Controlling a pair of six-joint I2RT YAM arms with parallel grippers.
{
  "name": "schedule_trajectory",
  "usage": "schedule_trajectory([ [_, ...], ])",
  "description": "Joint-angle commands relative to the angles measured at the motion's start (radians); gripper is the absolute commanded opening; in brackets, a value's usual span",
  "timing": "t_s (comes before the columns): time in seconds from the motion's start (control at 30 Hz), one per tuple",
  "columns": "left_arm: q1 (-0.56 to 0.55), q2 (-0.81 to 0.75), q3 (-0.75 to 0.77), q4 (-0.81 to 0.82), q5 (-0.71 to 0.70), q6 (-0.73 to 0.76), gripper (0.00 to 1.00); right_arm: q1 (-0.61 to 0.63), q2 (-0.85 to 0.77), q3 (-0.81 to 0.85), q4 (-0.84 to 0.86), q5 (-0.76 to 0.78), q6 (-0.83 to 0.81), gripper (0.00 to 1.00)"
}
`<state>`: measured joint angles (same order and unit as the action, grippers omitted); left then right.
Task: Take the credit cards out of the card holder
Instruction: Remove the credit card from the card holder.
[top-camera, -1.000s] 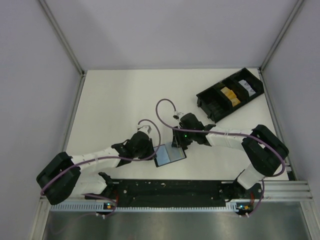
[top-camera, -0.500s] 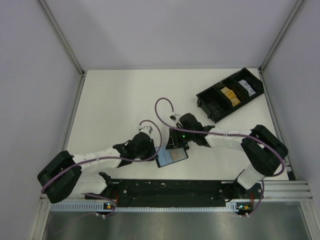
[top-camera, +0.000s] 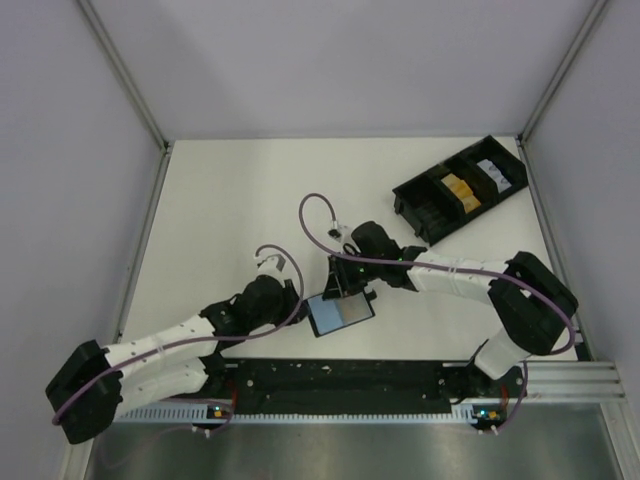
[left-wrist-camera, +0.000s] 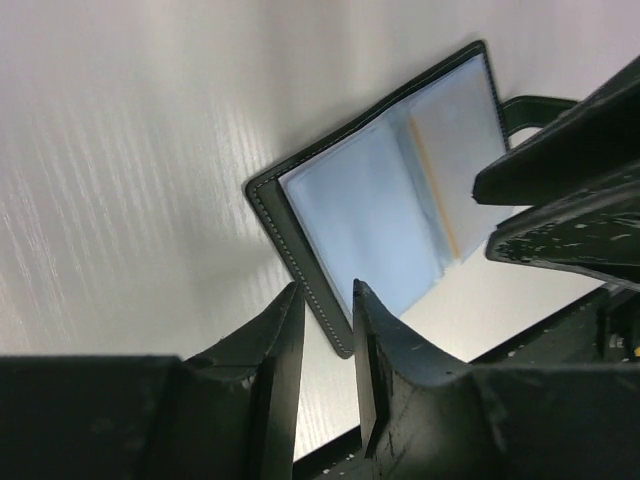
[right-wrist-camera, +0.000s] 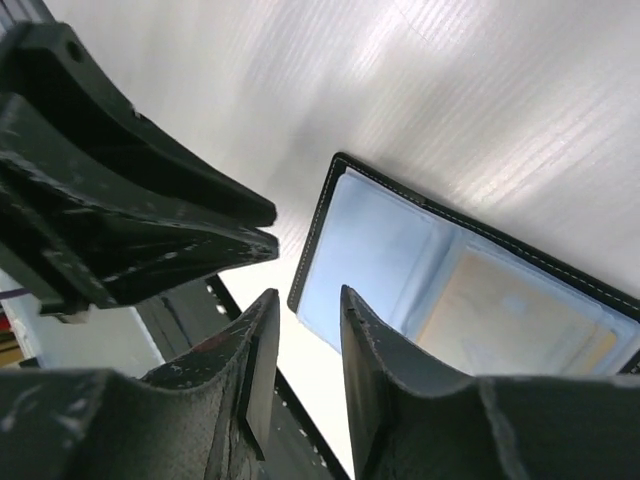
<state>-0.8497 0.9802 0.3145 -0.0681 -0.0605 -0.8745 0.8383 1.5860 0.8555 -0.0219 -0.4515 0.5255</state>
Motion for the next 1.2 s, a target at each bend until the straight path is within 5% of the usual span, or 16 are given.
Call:
schedule_trajectory([
  [0.0, -0.003, -0.127, -0.008, -0.007, -0.053, -0.04, 0.33, 0.01, -0.077, 0.06, -0.085, 0.036, -0.108, 0.32],
  [0.17, -0.005, -0.175, 0.014, 0.007, -0.004, -0.018, 0.37, 0.002, -0.095, 0.056, -0.151, 0.221, -0.137, 0.4],
  [0.37, -0.005, -0.045, 0.07, 0.028, 0.022, 0.028, 0.34, -0.031, -0.084, 0.014, -0.181, 0.396, -0.148, 0.44],
  [0.67, -0.005, 0.152, 0.107, 0.06, 0.018, 0.055, 0.28, -0.038, -0.009, 0.031, -0.184, 0.392, -0.163, 0.45],
  [1.17, -0.009, 0.216, 0.087, 0.097, 0.019, 0.043, 0.24, -0.036, 0.026, 0.014, -0.158, 0.312, -0.151, 0.42],
])
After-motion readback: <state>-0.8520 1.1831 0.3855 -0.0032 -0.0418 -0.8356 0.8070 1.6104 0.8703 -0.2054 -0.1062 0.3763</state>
